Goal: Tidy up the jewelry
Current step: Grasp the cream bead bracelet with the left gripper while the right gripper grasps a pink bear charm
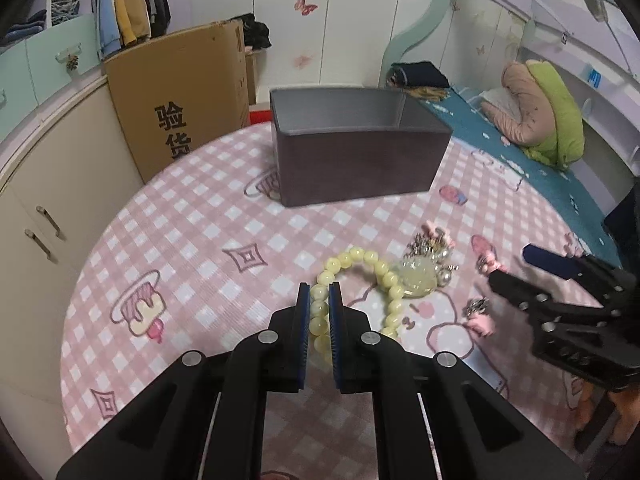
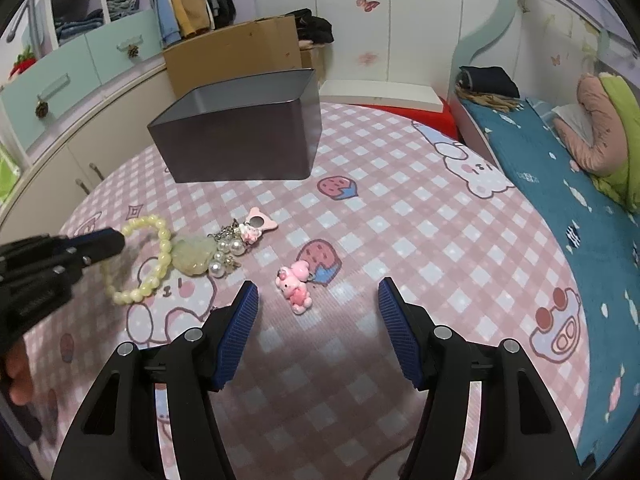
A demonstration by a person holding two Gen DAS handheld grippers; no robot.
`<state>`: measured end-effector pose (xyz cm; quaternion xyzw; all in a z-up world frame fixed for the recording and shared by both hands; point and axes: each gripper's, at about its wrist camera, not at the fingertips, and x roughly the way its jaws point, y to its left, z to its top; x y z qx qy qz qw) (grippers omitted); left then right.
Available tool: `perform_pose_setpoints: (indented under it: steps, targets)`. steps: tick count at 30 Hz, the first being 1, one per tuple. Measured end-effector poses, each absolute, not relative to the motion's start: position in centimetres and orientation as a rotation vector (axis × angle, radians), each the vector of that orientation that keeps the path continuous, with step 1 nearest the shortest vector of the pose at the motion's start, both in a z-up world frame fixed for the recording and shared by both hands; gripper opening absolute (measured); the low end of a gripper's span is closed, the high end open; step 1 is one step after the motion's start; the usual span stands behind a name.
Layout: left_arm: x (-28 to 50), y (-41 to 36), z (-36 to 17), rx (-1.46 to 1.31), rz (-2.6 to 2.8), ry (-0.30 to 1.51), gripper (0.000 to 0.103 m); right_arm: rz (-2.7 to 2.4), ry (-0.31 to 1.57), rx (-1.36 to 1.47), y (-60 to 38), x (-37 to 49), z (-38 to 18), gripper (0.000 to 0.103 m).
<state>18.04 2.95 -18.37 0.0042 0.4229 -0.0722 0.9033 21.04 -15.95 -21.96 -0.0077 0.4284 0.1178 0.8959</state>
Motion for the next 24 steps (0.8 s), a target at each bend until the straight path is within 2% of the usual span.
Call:
perform_pose_setpoints:
  steps: [2, 5, 6, 7, 9, 12, 17, 24]
  targets:
    - [17.8, 3.1, -17.7, 0.005, -0.157, 0.862, 0.008, 0.243, 0.878, -0.015, -15.8, 21.2, -21.9, 0.058]
    - [17.7, 3.1, -17.1, 0.003, -0.166, 0.849, 0.008, 0.256, 0.897, -0.025, -15.4, 21.5, -22.1, 0.042]
    - [17.7, 3.1, -17.0, 0.002, -0.169, 0.846, 0.008, 0.262, 0.901, -0.026, -15.4, 21.6, -22.2, 0.034]
    - [17.6, 3.1, -16.8, -0.002, -0.173, 0.841, 0.008, 0.268, 0.904, -0.027, -15.3, 21.6, -22.2, 0.031]
    - [17.6, 3.2, -16.5, -0.006, -0.177, 0.835, 0.008, 0.274, 0.911, -0.032, -15.1, 21.6, -22.3, 0.020]
    - [17.7, 3.3, -16.1, -0.014, -0.182, 0.826, 0.008, 0.283, 0.911, -0.035, -15.0, 21.5, -22.3, 0.010]
    - [17.7, 3.5, -15.1, -0.020, -0.195, 0.803, 0.008, 0.296, 0.894, -0.022, -15.0, 20.9, -21.7, 0.009]
    - [18.0, 3.6, -13.1, -0.045, -0.235, 0.764, 0.008, 0.333, 0.826, 0.029, -15.9, 21.0, -18.0, 0.009]
